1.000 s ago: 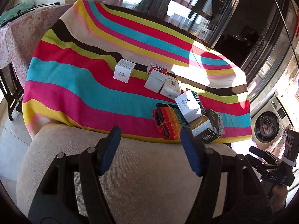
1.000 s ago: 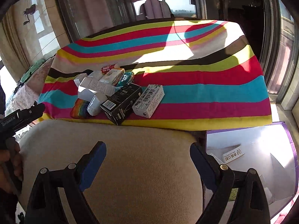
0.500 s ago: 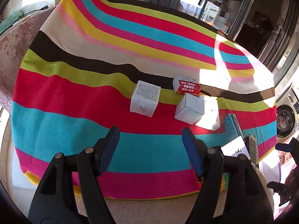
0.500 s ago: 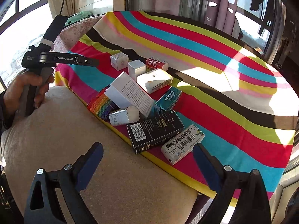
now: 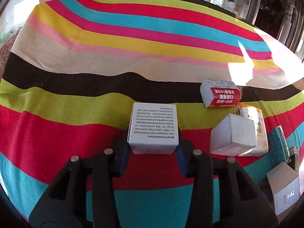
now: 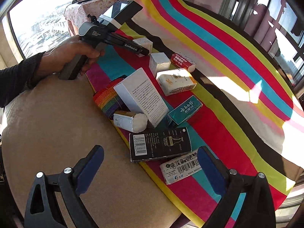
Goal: Organize objects
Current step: 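Grasp the white box printed with English text with the left tool, then grasp the black box with the brush picture with the right tool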
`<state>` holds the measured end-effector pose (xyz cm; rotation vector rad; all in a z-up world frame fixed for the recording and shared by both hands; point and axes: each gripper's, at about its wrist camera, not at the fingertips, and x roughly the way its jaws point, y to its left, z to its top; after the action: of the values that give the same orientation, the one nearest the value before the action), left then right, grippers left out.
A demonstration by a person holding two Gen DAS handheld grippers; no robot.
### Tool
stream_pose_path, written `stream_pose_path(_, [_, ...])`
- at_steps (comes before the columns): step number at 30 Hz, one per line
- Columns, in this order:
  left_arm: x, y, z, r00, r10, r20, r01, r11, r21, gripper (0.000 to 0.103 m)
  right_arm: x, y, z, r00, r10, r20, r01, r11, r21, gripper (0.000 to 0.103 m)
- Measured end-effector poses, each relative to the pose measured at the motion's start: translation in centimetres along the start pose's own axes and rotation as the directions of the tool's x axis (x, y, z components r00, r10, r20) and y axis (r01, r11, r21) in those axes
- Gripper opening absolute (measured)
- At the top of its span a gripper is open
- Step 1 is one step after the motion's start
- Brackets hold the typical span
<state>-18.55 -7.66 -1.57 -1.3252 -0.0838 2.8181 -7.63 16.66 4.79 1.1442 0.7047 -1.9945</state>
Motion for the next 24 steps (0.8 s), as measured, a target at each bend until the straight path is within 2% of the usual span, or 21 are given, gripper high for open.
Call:
stream_pose_path(4, [-0.6, 0.2, -0.6, 1.000, -0.007, 0.015, 0.007, 1.000, 0.006, 0.046, 1.4, -0.6, 0.4, 0.999, 0.004, -0.043, -0.005, 0.999, -0.037, 0.100])
stream_pose_path(8, [-0.8, 0.9, -0.5, 0.999, -0.028, 0.020, 0.028, 1.000, -0.013, 0.046, 2.6, -1.6, 0.9, 0.996, 0.065, -0.068, -0.067, 0.997, -0.031, 0.100])
stream_pose_path(11, [-0.9, 1.2, -0.5, 0.999, -0.040, 0.019, 0.040, 0.999, -0.024, 0.046, 3.7, -1.7, 1.1, 0.993, 0.058, -0.105, -0.066, 0.995, -0.073, 0.100])
stream_pose_path(21, [-1.5, 1.5, -0.9, 0.999, -0.047, 0.023, 0.048, 0.998, -0.030, 0.046, 6.8, -2.2, 1.1, 0.979, 0.073, -0.193, -0.095, 0.990, -0.106, 0.100])
stream_pose_path(22, [-1.0, 1.2, -0.6, 0.999, -0.048, 0.023, 0.048, 0.998, -0.030, 0.046, 6.9, -2.1, 1.0, 0.978, 0.076, -0.192, -0.098, 0.989, -0.109, 0.099])
stream_pose_path(24, [-1.0, 1.2, -0.6, 0.999, -0.048, 0.022, 0.049, 0.998, -0.030, 0.046, 6.8, -1.8, 0.9, 0.979, 0.083, -0.186, -0.107, 0.987, -0.121, 0.086])
